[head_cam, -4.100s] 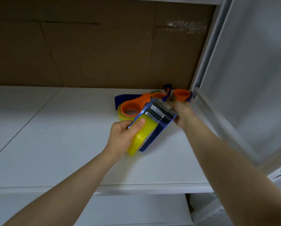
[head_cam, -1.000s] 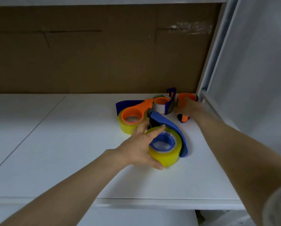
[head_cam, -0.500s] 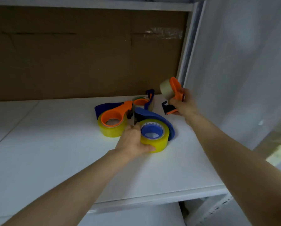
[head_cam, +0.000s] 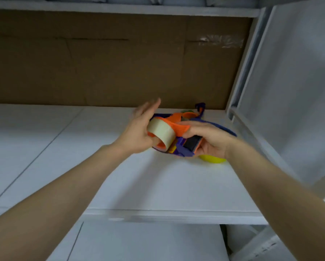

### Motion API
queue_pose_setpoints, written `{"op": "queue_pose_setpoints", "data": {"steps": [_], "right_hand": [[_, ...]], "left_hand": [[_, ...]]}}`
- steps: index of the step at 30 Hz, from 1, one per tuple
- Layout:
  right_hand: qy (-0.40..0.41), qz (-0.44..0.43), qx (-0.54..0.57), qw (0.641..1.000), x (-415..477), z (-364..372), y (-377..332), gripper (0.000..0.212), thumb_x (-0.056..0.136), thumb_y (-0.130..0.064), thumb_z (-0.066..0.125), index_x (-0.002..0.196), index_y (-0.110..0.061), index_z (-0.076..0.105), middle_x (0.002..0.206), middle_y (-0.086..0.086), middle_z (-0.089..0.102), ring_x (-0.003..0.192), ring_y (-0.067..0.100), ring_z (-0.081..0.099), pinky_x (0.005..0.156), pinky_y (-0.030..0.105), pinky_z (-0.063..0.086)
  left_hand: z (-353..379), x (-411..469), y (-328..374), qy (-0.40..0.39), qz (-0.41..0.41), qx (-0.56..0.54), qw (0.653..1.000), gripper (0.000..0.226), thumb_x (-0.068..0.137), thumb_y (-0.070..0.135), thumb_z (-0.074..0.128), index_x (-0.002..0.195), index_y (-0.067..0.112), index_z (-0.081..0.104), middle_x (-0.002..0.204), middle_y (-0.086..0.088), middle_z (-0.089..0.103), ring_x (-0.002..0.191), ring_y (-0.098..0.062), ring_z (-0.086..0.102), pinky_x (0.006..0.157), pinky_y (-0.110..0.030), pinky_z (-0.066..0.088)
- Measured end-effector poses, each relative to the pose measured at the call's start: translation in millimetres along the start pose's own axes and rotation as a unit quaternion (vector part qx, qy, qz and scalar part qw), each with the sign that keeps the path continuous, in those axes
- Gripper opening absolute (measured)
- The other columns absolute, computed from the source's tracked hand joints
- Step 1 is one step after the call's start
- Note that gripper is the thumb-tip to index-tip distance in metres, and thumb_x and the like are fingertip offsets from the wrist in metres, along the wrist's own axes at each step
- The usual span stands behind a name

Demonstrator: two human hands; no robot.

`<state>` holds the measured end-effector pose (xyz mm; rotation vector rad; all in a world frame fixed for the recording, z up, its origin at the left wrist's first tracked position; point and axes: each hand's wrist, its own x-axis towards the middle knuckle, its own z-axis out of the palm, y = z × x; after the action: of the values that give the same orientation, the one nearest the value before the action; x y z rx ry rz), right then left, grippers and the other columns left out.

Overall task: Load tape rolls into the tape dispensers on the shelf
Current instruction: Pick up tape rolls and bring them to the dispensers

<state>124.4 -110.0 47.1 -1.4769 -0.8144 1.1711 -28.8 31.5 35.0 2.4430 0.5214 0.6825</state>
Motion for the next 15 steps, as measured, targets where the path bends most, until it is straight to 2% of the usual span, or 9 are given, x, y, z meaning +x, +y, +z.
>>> {"op": "queue_pose_setpoints", "data": {"steps": [2,4,6,8,10,11,12,13,15], "right_hand": [[-0.015,0.041,0.022,0.999,3.7,13.8,4.8,0.022,0.083,-0.009,0.055,0.097,-0.021,0.067,0.083,0.006,0.068,0.069,0.017,0.067,0.063,0.034,0.059],[-0.024,0.072,0.064,0.995,6.2,23.0,7.3,0.02,0.083,-0.015,0.06,0.103,-0.014,0.063,0.083,0.009,0.072,0.067,0.019,0.071,0.055,0.033,0.059],[-0.011,0.076,0.13,0.989,11.2,26.9,10.4,0.031,0.077,-0.024,0.067,0.106,-0.014,0.062,0.095,0.016,0.073,0.08,0.028,0.072,0.062,0.035,0.061],[0.058,0.052,0.157,0.985,18.3,33.8,15.4,0.028,0.08,-0.026,0.066,0.104,-0.012,0.061,0.102,0.022,0.068,0.09,0.031,0.069,0.071,0.034,0.06],[0.182,-0.027,0.071,0.98,24.0,44.1,27.1,0.024,0.084,-0.016,0.064,0.107,-0.009,0.06,0.104,0.014,0.063,0.094,0.025,0.063,0.076,0.029,0.055],[0.238,-0.089,-0.022,0.967,25.4,49.4,34.0,0.025,0.084,-0.009,0.062,0.109,-0.009,0.06,0.102,0.007,0.062,0.092,0.017,0.061,0.076,0.023,0.052],[0.262,-0.154,-0.11,0.946,24.6,56.4,40.3,0.027,0.083,-0.003,0.06,0.108,-0.011,0.061,0.098,-0.001,0.06,0.086,0.008,0.059,0.075,0.015,0.049],[0.256,-0.202,-0.175,0.929,23.1,64.0,46.0,0.028,0.081,0.0,0.058,0.105,-0.014,0.063,0.096,-0.008,0.059,0.079,0.0,0.057,0.071,0.007,0.045],[0.211,-0.226,-0.247,0.918,23.9,76.5,57.8,0.027,0.081,0.001,0.056,0.1,-0.017,0.064,0.094,-0.01,0.059,0.072,-0.004,0.057,0.068,0.008,0.045]], "left_hand": [[-10.4,-12.9,-9.5,-0.056,-0.028,-0.021,0.998,0.086,0.054,0.029,0.065,0.135,0.012,0.047,0.127,-0.005,0.049,0.126,-0.027,0.047,0.105,-0.03,0.037],[-18.3,-25.5,-15.0,-0.059,-0.09,-0.019,0.994,0.073,0.055,0.03,0.068,0.125,0.017,0.056,0.116,0.001,0.054,0.113,-0.022,0.056,0.098,-0.035,0.047],[-22.7,-33.8,-20.1,-0.006,-0.162,-0.021,0.987,0.062,0.058,0.034,0.076,0.116,0.021,0.059,0.111,0.001,0.061,0.099,-0.019,0.06,0.084,-0.033,0.051],[-22.0,-40.6,-22.7,0.082,-0.221,0.029,0.971,0.053,0.068,0.03,0.078,0.115,0.019,0.056,0.105,-0.001,0.061,0.093,-0.021,0.059,0.072,-0.028,0.045],[-15.3,-48.9,-25.5,0.147,-0.212,0.099,0.961,0.055,0.072,0.025,0.075,0.122,0.015,0.051,0.111,-0.005,0.06,0.102,-0.027,0.056,0.073,-0.028,0.039],[-9.6,-53.2,-27.3,0.152,-0.182,0.115,0.965,0.06,0.072,0.022,0.074,0.125,0.013,0.049,0.115,-0.008,0.059,0.107,-0.029,0.053,0.078,-0.029,0.038],[-3.4,-57.0,-30.3,0.133,-0.156,0.125,0.971,0.066,0.07,0.022,0.074,0.129,0.013,0.047,0.117,-0.011,0.058,0.109,-0.031,0.051,0.083,-0.032,0.038],[2.3,-60.7,-32.5,0.104,-0.137,0.13,0.976,0.071,0.069,0.025,0.073,0.132,0.013,0.044,0.117,-0.012,0.057,0.109,-0.032,0.05,0.086,-0.033,0.038],[7.5,-68.1,-34.5,0.064,-0.117,0.104,0.986,0.069,0.07,0.035,0.058,0.133,0.015,0.042,0.11,-0.011,0.059,0.102,-0.031,0.052,0.082,-0.034,0.042]]}}
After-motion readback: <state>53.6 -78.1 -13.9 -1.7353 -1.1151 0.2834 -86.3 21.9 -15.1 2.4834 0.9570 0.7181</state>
